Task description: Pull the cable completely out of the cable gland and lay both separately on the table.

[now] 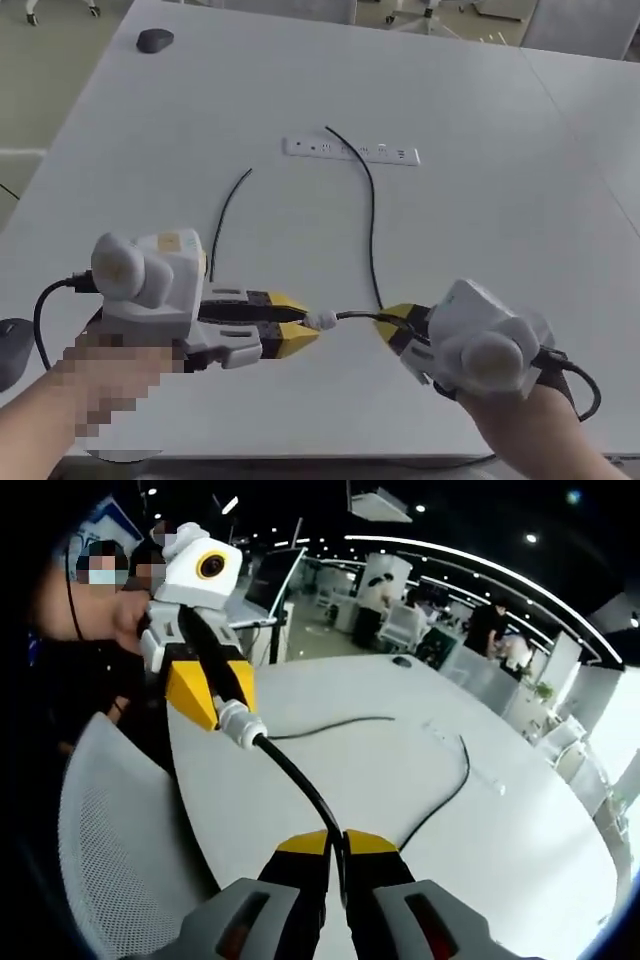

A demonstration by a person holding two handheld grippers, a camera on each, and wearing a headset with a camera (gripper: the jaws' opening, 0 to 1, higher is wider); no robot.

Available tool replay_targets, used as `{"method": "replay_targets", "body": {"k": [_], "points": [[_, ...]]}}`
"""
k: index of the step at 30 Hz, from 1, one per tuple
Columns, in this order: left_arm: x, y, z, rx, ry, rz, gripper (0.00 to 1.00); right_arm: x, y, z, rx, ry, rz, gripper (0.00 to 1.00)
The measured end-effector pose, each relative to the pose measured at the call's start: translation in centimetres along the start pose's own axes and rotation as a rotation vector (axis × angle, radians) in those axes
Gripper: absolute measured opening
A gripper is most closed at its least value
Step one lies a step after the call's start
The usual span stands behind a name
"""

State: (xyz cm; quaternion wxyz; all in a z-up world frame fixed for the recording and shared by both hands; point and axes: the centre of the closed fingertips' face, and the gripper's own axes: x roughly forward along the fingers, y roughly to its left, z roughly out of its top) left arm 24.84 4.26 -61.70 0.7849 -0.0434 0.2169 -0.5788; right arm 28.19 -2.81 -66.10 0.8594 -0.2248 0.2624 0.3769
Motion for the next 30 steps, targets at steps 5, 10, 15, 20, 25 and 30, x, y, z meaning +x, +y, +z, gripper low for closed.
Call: {"method": "replay_targets", "body": {"k": [5,10,15,20,25,30], "points": [[0.1,-0.2,0.1,0.001,-0.005,-0.006,0.15,0.2,-1.2,-1.6,0.189,0.002,-0.038,0.0],[0.6,-0.6,0.0,0.012,0.008,-0.018,0.15,0.7,-1.5,-3.3,0.316,0.021,-0.048,0.0],[0.8,-0.8,-0.1,0.009,0.014,-0.025,0.15,0.7,-1.2,-3.5,0.35,-0.001,-0.041,0.0],[0.6,-0.8,0.0,0.011,0.017,-0.026,0.15,0.4,-0.9,-3.4,0.328,-0.011,-0.029,0.01],[0.3,-0.7,-0.1,0.01,0.016,-0.023,0.15,-0.2,-0.7,-3.3,0.304,-0.002,-0.011,0.02],[0.2,-0.8,0.0,0.014,0.016,-0.028,0.15,-1.6,-0.4,-1.3,0.157,-0.016,0.039,0.18]]}}
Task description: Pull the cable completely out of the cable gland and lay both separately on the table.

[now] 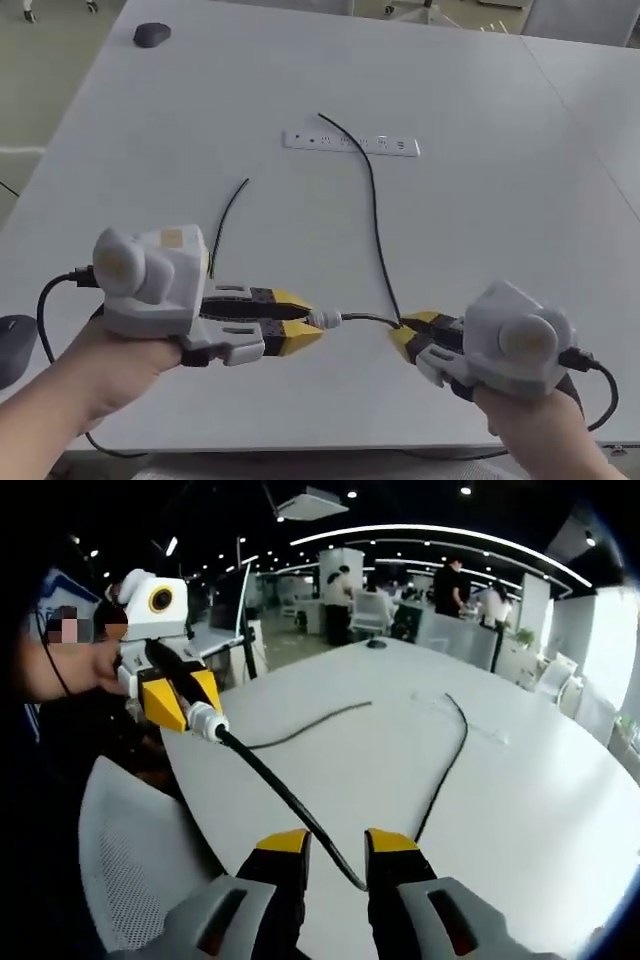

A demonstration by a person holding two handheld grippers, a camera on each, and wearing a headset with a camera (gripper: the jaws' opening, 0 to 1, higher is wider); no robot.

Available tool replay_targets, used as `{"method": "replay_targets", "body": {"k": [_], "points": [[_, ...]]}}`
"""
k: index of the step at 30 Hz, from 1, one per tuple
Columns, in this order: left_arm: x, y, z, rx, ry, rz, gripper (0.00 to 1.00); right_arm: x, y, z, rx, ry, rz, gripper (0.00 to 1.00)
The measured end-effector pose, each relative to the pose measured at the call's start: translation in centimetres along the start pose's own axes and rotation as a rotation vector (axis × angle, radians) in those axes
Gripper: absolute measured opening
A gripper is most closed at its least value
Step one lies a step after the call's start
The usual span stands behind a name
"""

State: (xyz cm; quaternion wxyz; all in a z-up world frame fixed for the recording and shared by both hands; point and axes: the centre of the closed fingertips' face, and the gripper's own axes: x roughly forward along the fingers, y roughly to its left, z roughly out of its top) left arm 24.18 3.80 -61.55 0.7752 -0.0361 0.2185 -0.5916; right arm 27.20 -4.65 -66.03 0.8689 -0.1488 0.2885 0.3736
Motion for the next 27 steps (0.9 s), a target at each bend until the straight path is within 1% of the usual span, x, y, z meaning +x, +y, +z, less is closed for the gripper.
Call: {"method": "replay_targets", "body": {"k": [1,2,4,7,8,10,14,17,20,24,27], "points": [[0.0,0.0,0.0,0.002,0.001,-0.001,0.15,-0.2,0.4,0.4,-0.036,0.004,0.015,0.2],[0.0,-0.1,0.0,0.003,0.0,-0.004,0.15,-0.4,1.0,1.1,-0.101,0.008,0.032,0.2],[0.0,-0.1,0.0,0.005,-0.001,-0.006,0.15,-0.6,2.0,2.4,-0.191,-0.006,0.059,0.2],[0.1,-0.2,0.1,0.01,0.0,-0.01,0.15,-0.4,3.8,3.7,-0.342,0.002,0.101,0.18],[0.1,-0.2,0.2,0.012,-0.001,-0.012,0.15,-0.1,4.6,4.0,-0.379,0.007,0.125,0.18],[0.2,-0.2,0.3,0.019,-0.001,-0.012,0.15,0.5,5.4,4.4,-0.432,0.012,0.136,0.16],[0.1,-0.1,0.3,0.017,0.003,-0.009,0.15,1.2,6.1,4.6,-0.474,0.025,0.139,0.1],[0.1,-0.1,0.1,0.028,0.012,-0.004,0.14,1.1,6.2,4.9,-0.491,0.024,0.136,0.04],[0.0,-0.1,-0.1,0.03,0.019,-0.005,0.14,1.2,6.2,4.6,-0.48,0.034,0.143,0.02],[0.1,-0.1,-0.4,0.044,0.034,-0.003,0.14,1.3,6.4,4.2,-0.455,0.033,0.15,0.02],[0.2,-0.1,-0.5,0.048,0.037,-0.002,0.14,1.4,6.3,4.0,-0.432,0.028,0.148,0.01]]}}
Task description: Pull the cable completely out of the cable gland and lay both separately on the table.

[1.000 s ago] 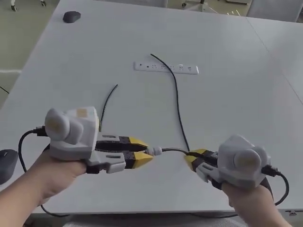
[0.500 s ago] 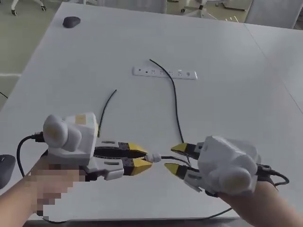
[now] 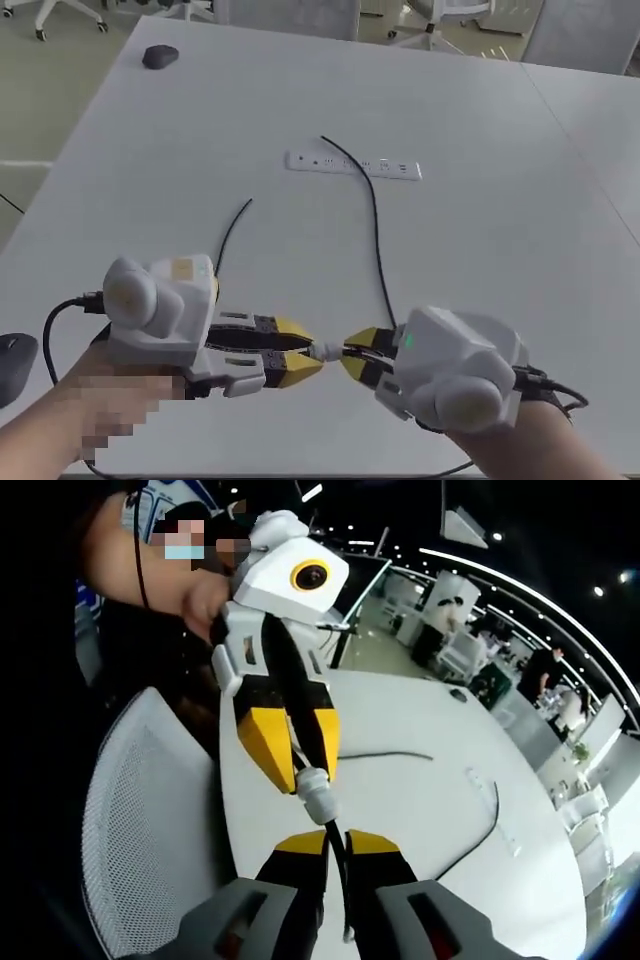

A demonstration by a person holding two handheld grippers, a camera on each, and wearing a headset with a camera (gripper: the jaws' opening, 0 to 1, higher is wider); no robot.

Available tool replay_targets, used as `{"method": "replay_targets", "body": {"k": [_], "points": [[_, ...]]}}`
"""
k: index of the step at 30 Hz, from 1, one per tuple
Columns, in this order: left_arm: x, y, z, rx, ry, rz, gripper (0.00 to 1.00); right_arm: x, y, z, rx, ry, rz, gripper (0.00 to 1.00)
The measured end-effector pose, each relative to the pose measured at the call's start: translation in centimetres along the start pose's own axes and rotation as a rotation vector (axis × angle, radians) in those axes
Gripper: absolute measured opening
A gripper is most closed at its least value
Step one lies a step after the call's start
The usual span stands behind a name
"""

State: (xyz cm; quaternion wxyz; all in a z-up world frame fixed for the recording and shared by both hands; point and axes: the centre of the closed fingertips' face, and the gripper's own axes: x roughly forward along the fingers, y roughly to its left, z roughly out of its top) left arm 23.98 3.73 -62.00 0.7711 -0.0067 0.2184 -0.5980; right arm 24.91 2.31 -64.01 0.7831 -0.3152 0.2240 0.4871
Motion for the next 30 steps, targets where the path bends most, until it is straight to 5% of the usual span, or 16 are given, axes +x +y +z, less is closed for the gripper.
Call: {"method": "replay_targets", "body": {"k": [17,30], "points": [[0.1,0.8,0.3,-0.016,-0.018,0.032,0.15,-0.6,-2.2,-2.8,0.226,0.011,-0.095,0.0],[0.2,1.0,0.7,-0.021,-0.024,0.035,0.15,-1.1,-4.1,-6.7,0.575,0.004,-0.164,0.0]]}}
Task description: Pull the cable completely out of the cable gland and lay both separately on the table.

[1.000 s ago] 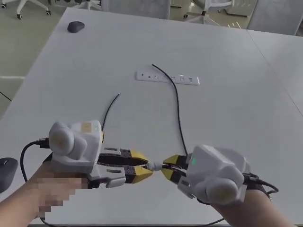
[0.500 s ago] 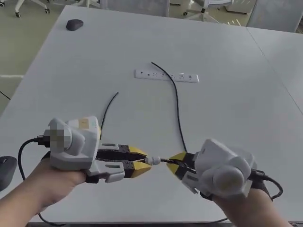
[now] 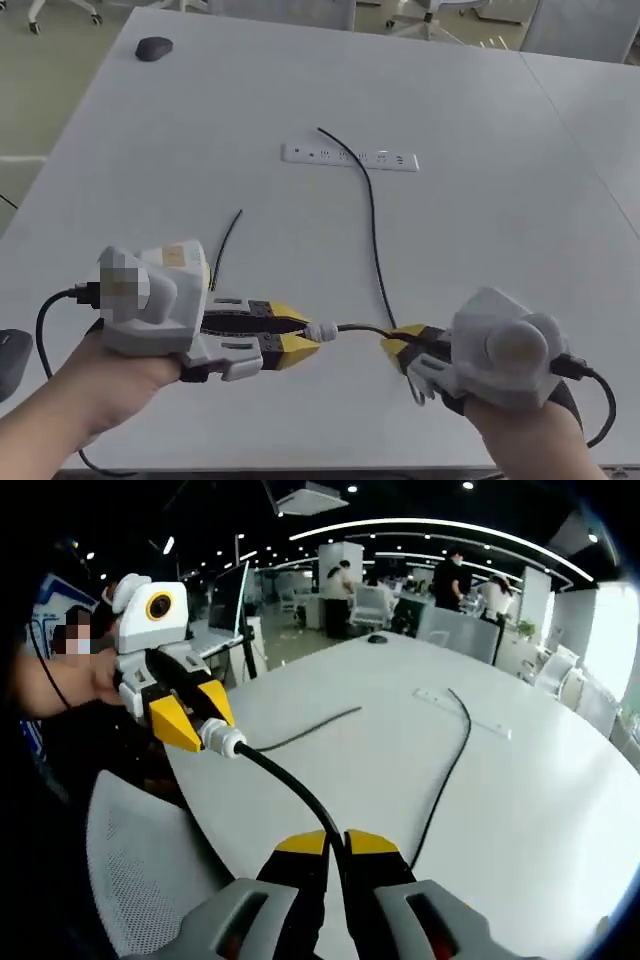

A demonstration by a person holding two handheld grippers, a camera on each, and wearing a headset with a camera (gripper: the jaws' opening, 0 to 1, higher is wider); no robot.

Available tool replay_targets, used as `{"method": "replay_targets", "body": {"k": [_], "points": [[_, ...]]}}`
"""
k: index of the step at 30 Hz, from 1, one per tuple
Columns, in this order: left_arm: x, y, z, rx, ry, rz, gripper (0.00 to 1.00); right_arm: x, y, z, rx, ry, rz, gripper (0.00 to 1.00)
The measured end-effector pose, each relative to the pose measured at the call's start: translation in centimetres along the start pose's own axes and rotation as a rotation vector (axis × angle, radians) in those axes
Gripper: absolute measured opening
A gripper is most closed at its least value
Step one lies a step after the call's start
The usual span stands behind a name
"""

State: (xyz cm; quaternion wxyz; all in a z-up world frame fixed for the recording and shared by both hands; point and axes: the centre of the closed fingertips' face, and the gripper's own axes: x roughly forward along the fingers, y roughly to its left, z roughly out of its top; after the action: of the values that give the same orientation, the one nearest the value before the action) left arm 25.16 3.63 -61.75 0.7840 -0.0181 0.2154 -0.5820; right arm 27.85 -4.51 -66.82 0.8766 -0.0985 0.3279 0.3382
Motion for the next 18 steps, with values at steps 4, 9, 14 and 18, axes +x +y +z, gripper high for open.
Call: {"method": "replay_targets", "body": {"k": [4,9,14,18], "points": [[0.2,-0.1,-0.1,0.0,0.004,-0.001,0.15,0.1,-0.3,-0.6,0.062,-0.007,-0.014,0.0],[0.1,-0.2,-0.1,0.0,0.005,0.0,0.15,0.1,-1.0,-1.5,0.147,-0.003,-0.039,0.0],[0.1,-0.4,-0.2,-0.003,0.008,0.001,0.15,0.2,-1.8,-3.5,0.308,0.025,-0.064,0.0],[0.3,-0.7,-0.5,-0.009,0.016,-0.006,0.15,0.3,-2.4,-5.1,0.405,0.05,-0.078,0.0]]}}
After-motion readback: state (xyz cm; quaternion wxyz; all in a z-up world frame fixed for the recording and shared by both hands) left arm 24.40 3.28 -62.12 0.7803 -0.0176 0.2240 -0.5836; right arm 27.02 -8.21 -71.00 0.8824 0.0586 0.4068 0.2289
